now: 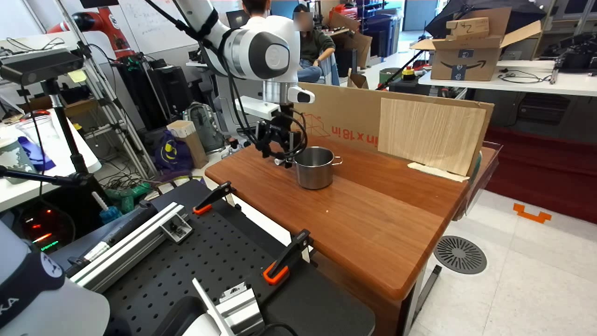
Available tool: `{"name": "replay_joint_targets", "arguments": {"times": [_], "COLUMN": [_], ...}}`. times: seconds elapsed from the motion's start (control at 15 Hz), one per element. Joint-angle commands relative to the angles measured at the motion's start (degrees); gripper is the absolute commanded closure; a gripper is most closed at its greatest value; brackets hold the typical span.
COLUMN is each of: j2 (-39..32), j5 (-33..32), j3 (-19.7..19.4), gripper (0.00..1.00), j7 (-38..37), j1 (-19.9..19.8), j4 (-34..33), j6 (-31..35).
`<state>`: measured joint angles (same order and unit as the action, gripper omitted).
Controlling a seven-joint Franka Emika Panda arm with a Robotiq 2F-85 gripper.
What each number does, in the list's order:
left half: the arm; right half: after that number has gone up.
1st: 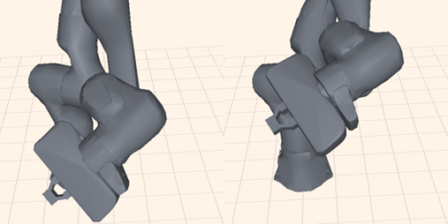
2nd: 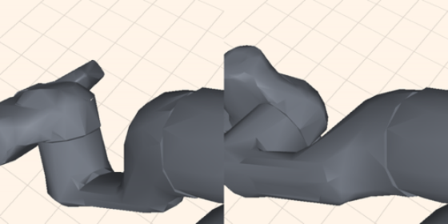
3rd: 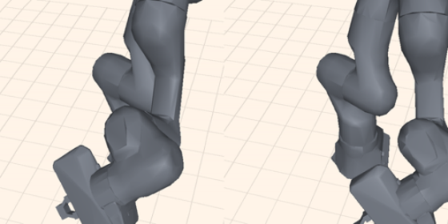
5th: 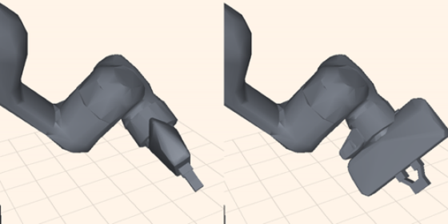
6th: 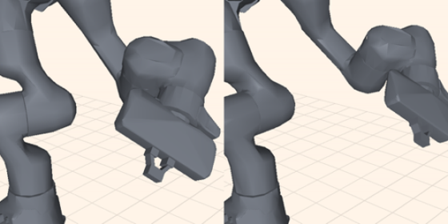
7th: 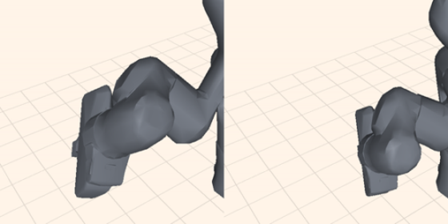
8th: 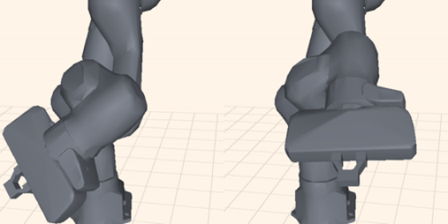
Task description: Put the marker on the table
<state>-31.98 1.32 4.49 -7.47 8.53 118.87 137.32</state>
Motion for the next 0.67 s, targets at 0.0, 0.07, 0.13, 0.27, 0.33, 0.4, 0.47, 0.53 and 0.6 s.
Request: {"name": "replay_joint_targets", "arguments": {"times": [0.0,0.07,0.13,0.27,0.33,0.4,0.47,0.53,0.6], "j2": [0.42,0.86,1.31,3.02,4.16,5.24,6.38,7.93,9.52], "j5": [-1.09,-0.88,-0.72,-0.13,0.19,0.50,0.85,1.38,2.04], "j3": [-0.68,-0.49,-0.29,0.44,0.87,1.29,1.74,2.28,2.78], "gripper": [0.00,0.00,0.00,0.00,0.00,0.00,0.00,0.00,0.00], "j7": [-1.21,-1.06,-0.82,-0.19,0.04,0.34,0.68,1.04,1.30], "j1": [1.10,1.05,1.01,0.79,0.70,0.59,0.43,0.19,-0.04], "j4": [-0.07,0.18,0.39,1.38,1.86,2.24,2.56,3.03,3.54], "j6": [0.02,-0.02,-0.11,0.00,-0.12,-0.11,-0.04,-0.21,-0.41]}}
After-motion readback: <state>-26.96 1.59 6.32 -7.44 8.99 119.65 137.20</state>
